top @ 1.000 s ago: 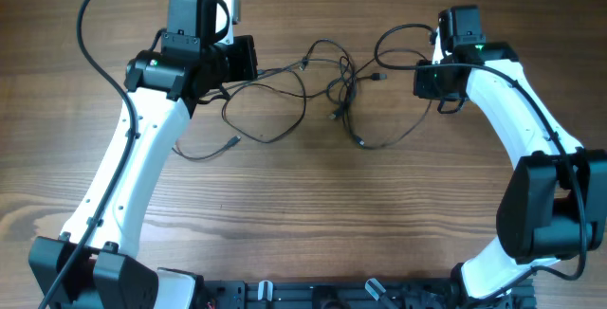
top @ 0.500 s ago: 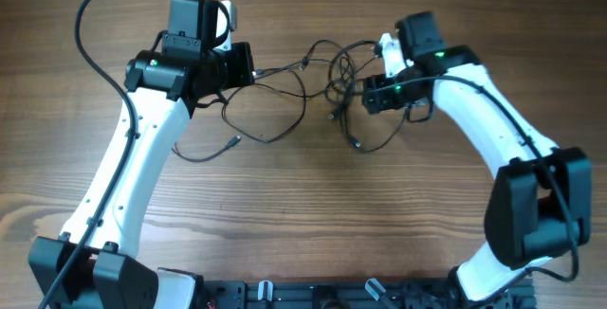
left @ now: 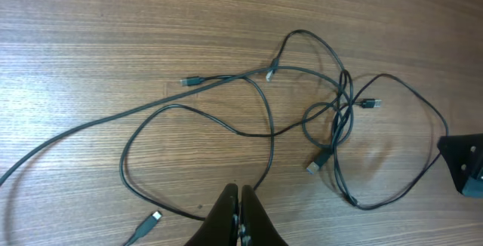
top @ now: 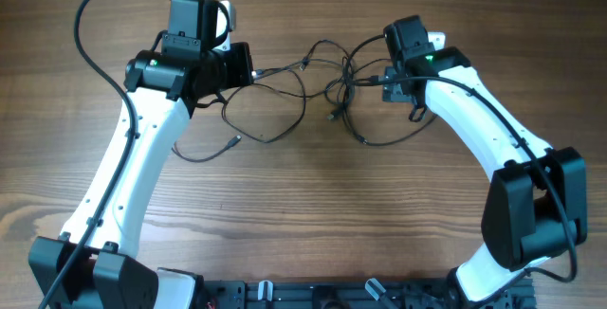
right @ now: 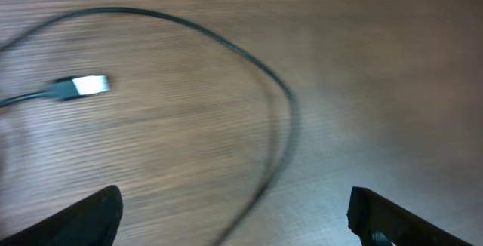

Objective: Untangle cables

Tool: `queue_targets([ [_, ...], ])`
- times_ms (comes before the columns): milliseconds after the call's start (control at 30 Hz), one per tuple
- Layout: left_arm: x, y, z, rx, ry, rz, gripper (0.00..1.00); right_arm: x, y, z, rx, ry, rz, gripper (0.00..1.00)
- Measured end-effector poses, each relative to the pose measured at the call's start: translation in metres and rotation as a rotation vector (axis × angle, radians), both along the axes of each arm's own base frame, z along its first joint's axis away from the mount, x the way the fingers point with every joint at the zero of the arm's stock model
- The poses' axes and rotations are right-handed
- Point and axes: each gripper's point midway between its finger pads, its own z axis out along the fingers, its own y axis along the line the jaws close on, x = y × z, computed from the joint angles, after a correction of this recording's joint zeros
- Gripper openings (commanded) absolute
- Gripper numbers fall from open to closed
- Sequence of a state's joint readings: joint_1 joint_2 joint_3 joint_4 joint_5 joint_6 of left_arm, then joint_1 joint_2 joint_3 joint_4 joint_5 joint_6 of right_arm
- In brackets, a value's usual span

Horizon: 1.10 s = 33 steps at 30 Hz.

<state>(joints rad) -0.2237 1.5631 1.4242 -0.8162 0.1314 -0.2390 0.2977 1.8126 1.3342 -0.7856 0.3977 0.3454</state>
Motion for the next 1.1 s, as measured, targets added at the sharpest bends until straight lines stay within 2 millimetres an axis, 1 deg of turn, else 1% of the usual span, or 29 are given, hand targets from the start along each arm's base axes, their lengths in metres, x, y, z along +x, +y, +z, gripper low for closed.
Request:
queue_targets([
  [67, 0.001, 0.002, 0.0, 0.01, -0.002, 0.007, 0.04, 0.003, 0.028, -0.005, 0.107, 0.033, 0.156, 0.96],
  [133, 0.0, 0.004, -0.001, 0.02, -0.001, 0.013, 0.04, 0.004, 0.045, -0.006, 0.186, 0.037, 0.22, 0.94],
  [167, 0.001, 0.005, -0.001, 0.025, -0.002, 0.017, 0.04, 0.006, 0.052, -0.006, 0.221, 0.031, 0.238, 0.9],
  [233, 0.0, 0.005, -0.002, 0.027, 0.003, 0.017, 0.04, 0.012, 0.061, -0.003, 0.263, 0.002, 0.258, 0.88],
  [267, -0.001, 0.005, -0.002, 0.027, 0.005, 0.017, 0.04, 0.015, 0.064, -0.002, 0.278, -0.009, 0.263, 0.86],
  [300, -0.001, 0.005, -0.002, 0.027, 0.005, 0.017, 0.04, 0.018, 0.068, -0.001, 0.295, -0.022, 0.272, 0.8],
  [333, -0.001, 0.005, -0.002, 0.027, 0.005, 0.017, 0.04, 0.022, 0.072, -0.004, 0.31, -0.031, 0.275, 0.7],
  [400, -0.001, 0.006, -0.002, 0.027, 0.006, 0.017, 0.04, 0.026, 0.074, -0.009, 0.321, -0.034, 0.268, 0.61],
  [433, -0.001, 0.006, -0.002, 0.027, 0.007, 0.018, 0.04, 0.029, 0.076, -0.014, 0.327, -0.035, 0.27, 0.59],
  [600, -0.002, 0.006, -0.003, 0.028, 0.01, 0.017, 0.04, 0.039, 0.092, -0.039, 0.392, -0.025, 0.295, 0.6],
  [767, -0.004, 0.006, -0.004, 0.031, 0.02, 0.017, 0.04, 0.043, 0.107, -0.052, 0.467, -0.018, 0.317, 0.57],
  [1000, -0.004, 0.006, -0.005, 0.032, 0.023, 0.017, 0.04, 0.043, 0.112, -0.058, 0.502, -0.009, 0.303, 0.53],
  [1100, -0.005, 0.007, -0.005, 0.032, 0.026, 0.017, 0.04, 0.043, 0.112, -0.068, 0.508, 0.007, 0.281, 0.5],
])
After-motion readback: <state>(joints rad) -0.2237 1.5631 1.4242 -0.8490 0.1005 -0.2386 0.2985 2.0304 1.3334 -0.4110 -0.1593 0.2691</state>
